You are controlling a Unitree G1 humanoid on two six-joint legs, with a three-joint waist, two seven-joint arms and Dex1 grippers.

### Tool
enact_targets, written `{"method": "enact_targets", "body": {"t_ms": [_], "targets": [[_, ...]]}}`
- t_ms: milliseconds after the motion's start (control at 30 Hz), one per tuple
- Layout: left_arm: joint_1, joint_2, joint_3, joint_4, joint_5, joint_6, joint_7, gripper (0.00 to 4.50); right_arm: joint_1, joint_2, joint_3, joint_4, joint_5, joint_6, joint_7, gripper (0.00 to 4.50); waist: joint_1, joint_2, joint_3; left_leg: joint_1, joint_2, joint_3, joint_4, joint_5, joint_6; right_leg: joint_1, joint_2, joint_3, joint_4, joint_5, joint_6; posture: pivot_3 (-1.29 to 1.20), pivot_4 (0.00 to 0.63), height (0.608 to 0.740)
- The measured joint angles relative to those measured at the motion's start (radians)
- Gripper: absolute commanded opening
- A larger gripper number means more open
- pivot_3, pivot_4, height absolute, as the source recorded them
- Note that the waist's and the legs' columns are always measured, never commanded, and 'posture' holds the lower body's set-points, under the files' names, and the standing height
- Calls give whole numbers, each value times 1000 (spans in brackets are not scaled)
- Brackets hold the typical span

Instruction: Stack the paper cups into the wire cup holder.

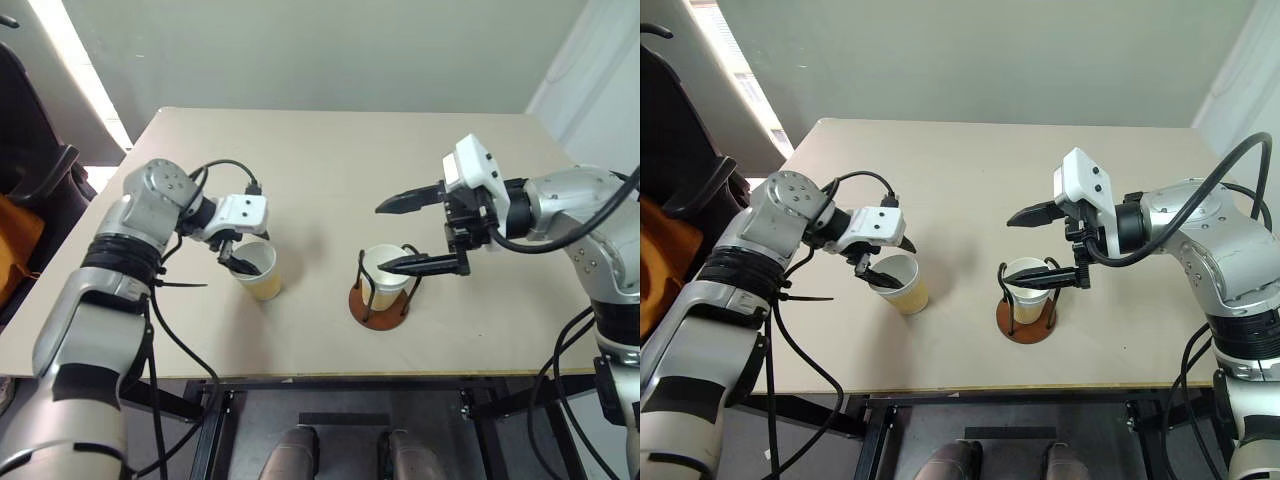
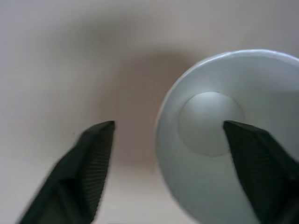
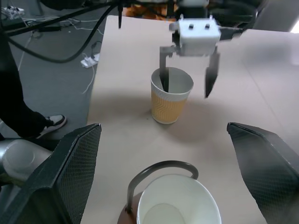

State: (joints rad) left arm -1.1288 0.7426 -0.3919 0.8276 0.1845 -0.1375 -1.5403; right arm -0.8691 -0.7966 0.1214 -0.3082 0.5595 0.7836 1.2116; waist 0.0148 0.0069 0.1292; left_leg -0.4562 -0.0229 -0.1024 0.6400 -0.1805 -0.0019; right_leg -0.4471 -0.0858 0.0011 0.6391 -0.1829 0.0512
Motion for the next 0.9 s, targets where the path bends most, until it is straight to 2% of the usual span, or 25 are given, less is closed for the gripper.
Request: {"method": "enact_targets", "body": {"t_ms": [200,267,400,600,800,900], "targets": [[-15,-4,3,9,-1,-24,-12,593,15,-39,0,-36,16,15,0,4500,1,0,0,0,0,0,1,0,0,0,0,0,0,0,1,0,150,740],[-15,-3,3,10,-5,-34,-27,60,16,-41,0,-37,16,15,-2,4500,1,0,0,0,0,0,1,0,0,0,0,0,0,1,2,0,150,740],[-15,31,-11,-17,-72,-32,-31,60,17,-44,5,-39,12,13,-6,4500,0,0,0,0,0,0,1,0,1,0,0,0,0,4,7,0,150,740],[-69,98,-86,-131,-324,42,-35,60,42,-115,-16,-41,10,12,3,4500,11,0,0,-4,0,-1,4,0,1,0,0,0,-4,4,6,0,150,740],[-339,73,-133,-156,-598,124,-39,60,286,-339,-252,-14,44,0,74,4500,35,-1,-1,-14,-3,1,9,0,-1,0,-2,2,-14,6,10,0,150,740],[-425,19,-213,-153,-703,123,-39,60,438,-391,-360,8,43,-34,125,4500,36,-1,-1,-14,-7,4,10,-2,1,1,-6,4,-14,8,26,0,150,740]]}}
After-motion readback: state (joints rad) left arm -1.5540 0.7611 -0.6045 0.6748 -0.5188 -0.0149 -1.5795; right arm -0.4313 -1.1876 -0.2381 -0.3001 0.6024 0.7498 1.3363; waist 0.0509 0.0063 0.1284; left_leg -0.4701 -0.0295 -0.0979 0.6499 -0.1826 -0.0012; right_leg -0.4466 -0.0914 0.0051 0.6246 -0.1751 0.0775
